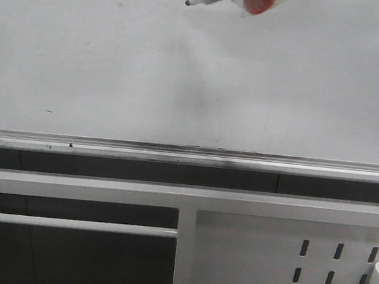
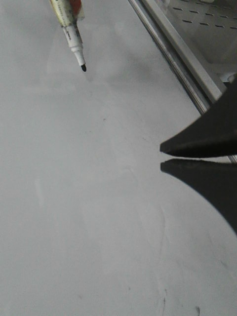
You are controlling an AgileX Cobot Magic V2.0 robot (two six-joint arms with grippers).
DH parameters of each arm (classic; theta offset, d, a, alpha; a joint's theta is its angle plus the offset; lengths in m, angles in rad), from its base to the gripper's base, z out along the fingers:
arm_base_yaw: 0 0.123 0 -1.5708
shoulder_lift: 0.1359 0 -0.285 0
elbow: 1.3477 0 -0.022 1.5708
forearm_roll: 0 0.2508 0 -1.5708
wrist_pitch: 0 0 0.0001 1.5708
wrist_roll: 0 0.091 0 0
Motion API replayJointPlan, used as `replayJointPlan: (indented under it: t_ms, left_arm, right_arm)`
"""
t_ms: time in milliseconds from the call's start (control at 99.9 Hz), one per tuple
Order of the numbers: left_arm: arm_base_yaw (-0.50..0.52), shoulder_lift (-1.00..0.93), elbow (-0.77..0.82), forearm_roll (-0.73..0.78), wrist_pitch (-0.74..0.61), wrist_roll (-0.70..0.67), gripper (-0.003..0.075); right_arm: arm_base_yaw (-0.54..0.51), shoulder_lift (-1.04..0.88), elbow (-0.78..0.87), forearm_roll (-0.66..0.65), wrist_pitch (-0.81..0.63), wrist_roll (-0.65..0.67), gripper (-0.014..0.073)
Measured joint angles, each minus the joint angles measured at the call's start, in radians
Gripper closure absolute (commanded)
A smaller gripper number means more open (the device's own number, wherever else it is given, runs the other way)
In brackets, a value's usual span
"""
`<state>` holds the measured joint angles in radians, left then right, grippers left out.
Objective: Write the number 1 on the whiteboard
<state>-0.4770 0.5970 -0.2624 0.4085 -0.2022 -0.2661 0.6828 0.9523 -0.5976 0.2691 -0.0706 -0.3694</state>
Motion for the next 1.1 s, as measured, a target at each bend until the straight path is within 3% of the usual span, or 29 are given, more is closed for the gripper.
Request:
replayJointPlan:
  t_ms: [1101]
  left_arm:
    - [0.0,0.042,0.0,-0.051,-0.074,0.0,0.074]
  right_arm:
    - [-0.018,0.259,-0.039,0.0,0.002,0.0,0.0671]
